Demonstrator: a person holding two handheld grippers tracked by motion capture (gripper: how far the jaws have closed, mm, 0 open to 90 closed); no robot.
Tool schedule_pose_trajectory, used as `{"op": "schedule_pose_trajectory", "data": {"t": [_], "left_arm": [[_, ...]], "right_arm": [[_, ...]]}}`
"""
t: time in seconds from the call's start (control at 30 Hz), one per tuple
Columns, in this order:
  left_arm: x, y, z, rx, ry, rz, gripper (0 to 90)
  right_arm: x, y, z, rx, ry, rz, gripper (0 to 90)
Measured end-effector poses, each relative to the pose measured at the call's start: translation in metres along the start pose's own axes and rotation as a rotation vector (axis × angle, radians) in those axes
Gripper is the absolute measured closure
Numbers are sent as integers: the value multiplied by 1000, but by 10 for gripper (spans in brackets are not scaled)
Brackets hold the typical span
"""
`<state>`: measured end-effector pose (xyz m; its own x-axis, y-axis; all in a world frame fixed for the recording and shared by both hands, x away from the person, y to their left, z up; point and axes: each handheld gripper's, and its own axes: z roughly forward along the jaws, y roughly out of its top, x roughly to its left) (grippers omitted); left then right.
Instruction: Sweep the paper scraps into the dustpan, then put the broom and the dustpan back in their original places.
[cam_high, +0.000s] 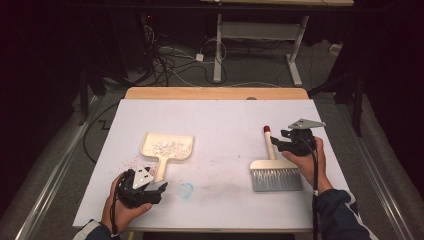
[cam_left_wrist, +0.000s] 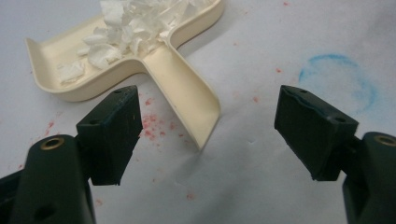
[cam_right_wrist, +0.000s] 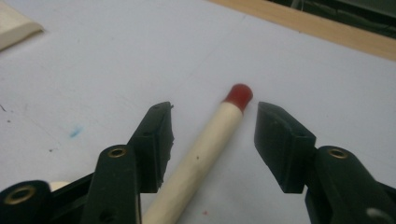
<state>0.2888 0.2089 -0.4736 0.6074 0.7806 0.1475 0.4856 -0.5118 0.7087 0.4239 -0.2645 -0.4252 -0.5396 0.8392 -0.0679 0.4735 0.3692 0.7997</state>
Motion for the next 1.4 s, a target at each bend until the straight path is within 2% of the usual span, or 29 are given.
{"op": "schedule_pose_trajectory", "data": {"t": [0.2,0.37,0.57,0.7,0.77,0.93,1.4], "left_arm": [[-2,2,0,-8,1,8,221],[-2,0,1,5,0,14,220],[-2,1,3,8,-3,23,215],[-3,2,4,12,-1,49,203],[-4,2,3,8,1,48,202],[-6,2,2,9,2,53,194],[-9,3,3,12,-6,77,193]], "right_arm": [[3,9,-9,-92,9,31,378],[8,15,-10,-122,18,22,325],[14,16,-11,-129,-21,19,254],[17,16,-14,-135,-19,17,219],[19,16,-16,-142,-16,13,192],[24,18,-21,-164,-19,7,180],[39,16,-39,-175,-20,-75,184]]}}
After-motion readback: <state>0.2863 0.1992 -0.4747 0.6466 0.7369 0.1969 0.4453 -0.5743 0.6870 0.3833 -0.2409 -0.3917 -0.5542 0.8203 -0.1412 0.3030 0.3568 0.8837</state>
